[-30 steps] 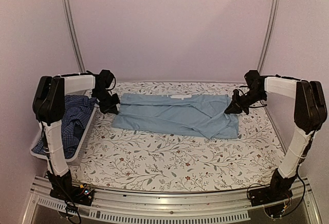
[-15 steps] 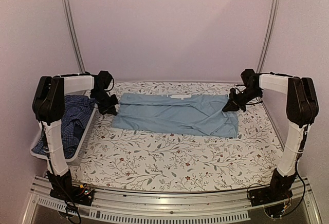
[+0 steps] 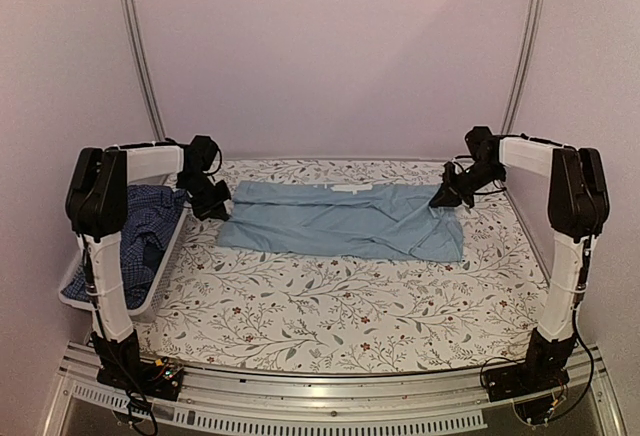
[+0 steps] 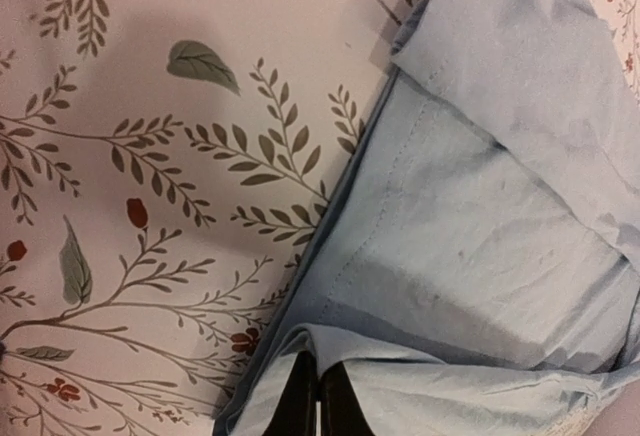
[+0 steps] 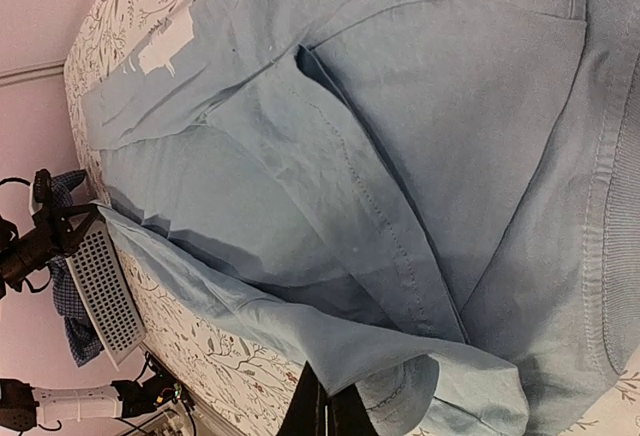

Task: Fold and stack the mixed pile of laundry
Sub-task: Fold the 1/3-folded T-shirt at the center of the board.

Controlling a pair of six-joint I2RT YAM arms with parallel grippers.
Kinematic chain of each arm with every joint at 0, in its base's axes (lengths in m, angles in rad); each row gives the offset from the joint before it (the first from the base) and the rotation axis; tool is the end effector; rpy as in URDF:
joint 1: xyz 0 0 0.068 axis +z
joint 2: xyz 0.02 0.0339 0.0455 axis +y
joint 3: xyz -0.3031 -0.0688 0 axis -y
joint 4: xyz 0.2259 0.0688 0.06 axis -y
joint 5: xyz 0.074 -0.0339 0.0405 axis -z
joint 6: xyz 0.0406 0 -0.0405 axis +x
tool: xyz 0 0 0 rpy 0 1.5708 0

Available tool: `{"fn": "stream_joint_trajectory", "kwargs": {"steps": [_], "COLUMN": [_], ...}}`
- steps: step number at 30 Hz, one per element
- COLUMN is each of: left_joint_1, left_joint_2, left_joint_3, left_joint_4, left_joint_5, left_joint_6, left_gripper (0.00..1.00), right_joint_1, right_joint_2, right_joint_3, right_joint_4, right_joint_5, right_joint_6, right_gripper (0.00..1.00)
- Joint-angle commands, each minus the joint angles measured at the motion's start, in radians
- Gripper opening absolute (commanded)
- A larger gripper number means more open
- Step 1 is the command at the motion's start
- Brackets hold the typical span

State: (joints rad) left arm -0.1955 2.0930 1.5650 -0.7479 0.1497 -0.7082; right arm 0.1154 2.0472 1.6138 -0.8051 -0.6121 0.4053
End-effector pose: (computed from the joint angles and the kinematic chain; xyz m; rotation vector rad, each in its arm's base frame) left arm 0.4204 -0.0894 0.2050 -0.7081 2.8296 -0.3859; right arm 0.4187 0.0720 0.2411 0.2594 2.8116 0.9826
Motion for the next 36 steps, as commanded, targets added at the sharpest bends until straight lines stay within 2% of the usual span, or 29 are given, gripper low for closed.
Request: {"fn": "stream_joint_trajectory", "kwargs": {"steps": [1,19,36], "left_joint_1": [0.018,0.021,0.028], "left_joint_2": [0.034,0.086,0.099], "left_joint_3": [0.04,0.073,0.081], "left_joint_4": [0.007,-0.002,0.013], "left_joint_5": [-0.004,-0.007,0.002], "left_joint_6": [0.0,0.013,0.023], "left_gripper": [0.0,0.0,0.0], "right_joint_1": [-0.017,-0.02,-0.017], "right_joint_2": [0.039,0.173,0.229], "right_joint_3": [0.054,0.197,0.302], "right_joint_4": [-0.009,-0.032,-0.025], "right_joint_5": [0.006,-0.035,-0.051], "right_joint_6": [-0.005,-0.004,0.003], "right_gripper": [0.0,0.0,0.0]}}
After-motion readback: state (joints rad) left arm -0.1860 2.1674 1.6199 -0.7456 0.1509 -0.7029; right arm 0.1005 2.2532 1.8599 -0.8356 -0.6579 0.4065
